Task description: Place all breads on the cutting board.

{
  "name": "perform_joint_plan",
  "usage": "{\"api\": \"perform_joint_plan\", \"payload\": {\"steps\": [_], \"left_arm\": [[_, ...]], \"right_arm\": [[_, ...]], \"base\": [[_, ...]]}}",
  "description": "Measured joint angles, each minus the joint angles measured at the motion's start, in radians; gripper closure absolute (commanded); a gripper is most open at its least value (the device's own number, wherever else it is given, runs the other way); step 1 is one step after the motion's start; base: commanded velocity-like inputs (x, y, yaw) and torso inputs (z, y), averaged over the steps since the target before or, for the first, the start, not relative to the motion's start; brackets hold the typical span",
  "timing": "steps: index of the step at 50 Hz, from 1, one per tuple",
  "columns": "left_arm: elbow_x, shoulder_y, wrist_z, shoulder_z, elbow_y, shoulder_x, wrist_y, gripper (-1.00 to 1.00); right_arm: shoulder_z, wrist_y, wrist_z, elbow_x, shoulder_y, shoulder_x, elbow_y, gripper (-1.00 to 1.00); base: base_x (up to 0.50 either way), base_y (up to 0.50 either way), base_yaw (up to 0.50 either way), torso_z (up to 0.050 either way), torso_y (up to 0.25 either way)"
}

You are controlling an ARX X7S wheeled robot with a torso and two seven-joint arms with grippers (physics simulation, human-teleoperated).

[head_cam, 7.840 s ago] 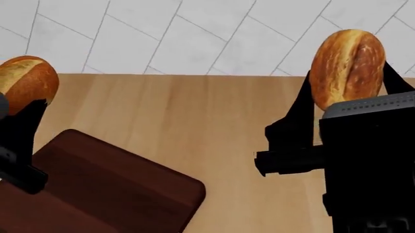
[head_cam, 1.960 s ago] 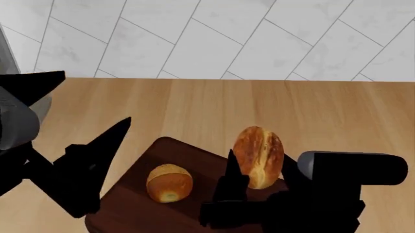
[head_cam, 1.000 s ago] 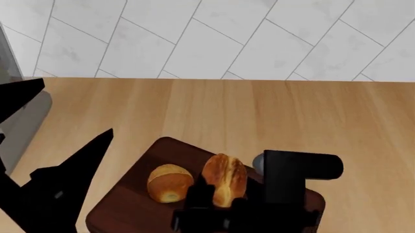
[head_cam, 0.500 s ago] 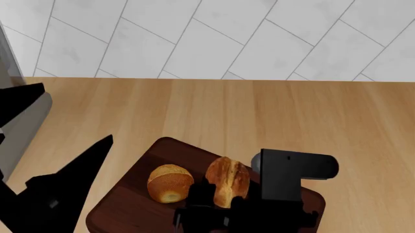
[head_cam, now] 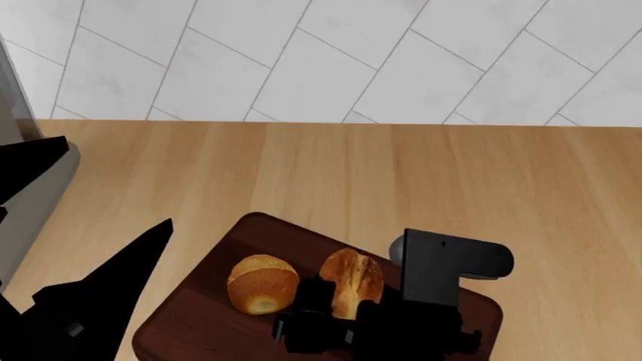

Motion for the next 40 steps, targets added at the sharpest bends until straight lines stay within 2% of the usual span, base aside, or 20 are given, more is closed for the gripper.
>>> {"api": "perform_joint_plan", "payload": {"steps": [33,34,40], "left_arm": [[-0.011,0.016,0.003,-0.012,0.019,-0.016,0.016,-1.00],[-0.011,0.016,0.003,-0.012,0.019,-0.016,0.017,-1.00],[-0.011,0.020,0.006,-0.015,0.022,-0.017,0.021,-1.00]], "right_arm": [[-0.013,-0.056,-0.063,-0.029,0.002,0.000,0.076,1.00],[-0.013,-0.057,-0.064,-0.029,0.002,0.000,0.076,-1.00],[-0.012,-0.051,-0.065,0.009,0.001,-0.001,0.065,-1.00]], "base": [[0.01,-0.03,-0.02,0.000,0.000],[0.00,-0.03,-0.02,0.000,0.000],[0.01,-0.03,-0.02,0.000,0.000]]}}
